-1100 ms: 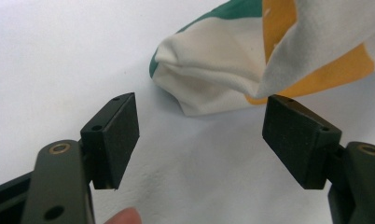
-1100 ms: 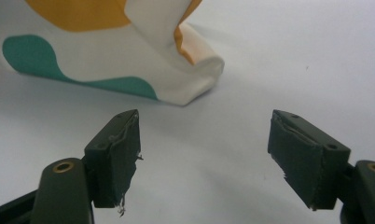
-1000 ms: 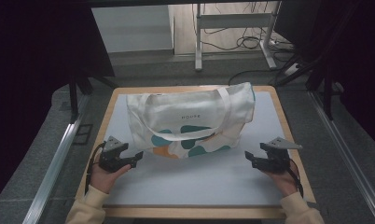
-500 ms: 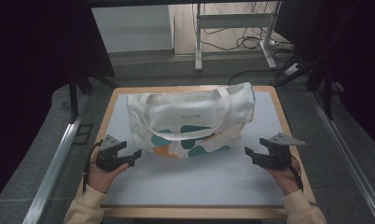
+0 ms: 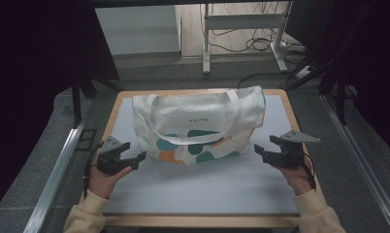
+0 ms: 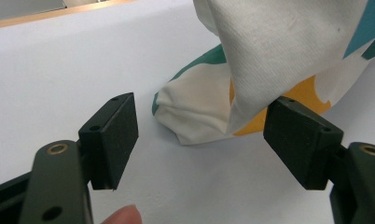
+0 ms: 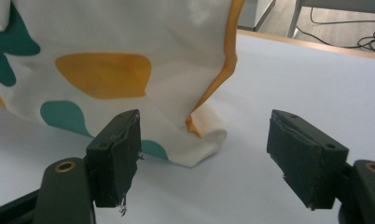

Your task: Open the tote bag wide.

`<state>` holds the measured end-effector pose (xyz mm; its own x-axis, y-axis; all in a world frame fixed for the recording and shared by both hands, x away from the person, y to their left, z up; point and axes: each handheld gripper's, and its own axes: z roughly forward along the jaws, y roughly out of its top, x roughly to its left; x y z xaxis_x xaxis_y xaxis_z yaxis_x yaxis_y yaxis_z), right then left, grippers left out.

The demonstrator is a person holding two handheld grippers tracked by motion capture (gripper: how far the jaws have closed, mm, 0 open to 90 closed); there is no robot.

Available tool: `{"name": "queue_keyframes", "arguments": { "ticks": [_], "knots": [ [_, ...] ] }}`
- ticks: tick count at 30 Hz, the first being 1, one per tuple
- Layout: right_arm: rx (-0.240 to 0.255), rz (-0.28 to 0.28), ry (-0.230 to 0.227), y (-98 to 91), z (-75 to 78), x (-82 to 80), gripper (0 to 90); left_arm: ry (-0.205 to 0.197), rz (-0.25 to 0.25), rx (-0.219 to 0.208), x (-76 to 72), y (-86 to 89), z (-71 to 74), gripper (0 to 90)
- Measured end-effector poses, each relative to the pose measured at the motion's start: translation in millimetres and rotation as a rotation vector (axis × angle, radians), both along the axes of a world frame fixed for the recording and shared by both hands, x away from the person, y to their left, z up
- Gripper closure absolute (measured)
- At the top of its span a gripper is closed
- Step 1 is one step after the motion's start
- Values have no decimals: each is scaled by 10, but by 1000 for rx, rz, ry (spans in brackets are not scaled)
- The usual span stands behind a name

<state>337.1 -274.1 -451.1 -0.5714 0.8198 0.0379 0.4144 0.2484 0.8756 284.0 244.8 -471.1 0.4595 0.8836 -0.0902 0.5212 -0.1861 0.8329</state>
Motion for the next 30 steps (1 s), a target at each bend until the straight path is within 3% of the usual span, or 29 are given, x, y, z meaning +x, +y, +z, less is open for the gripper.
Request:
{"name": "queue_keyframes", "arguments": {
  "ticks": [8, 15, 30],
  "knots": [
    [3, -7, -6, -26, 75, 29, 259, -4, -5, -6, -51, 79, 48, 250],
    [8, -10, -20, -37, 162, 31, 259, -47, 9, -18, -106, 142, 188, 252],
    [55, 14, -56, -3, 420, 232, 254, -93, 3, -44, 138, 59, 493, 252]
  ]
}}
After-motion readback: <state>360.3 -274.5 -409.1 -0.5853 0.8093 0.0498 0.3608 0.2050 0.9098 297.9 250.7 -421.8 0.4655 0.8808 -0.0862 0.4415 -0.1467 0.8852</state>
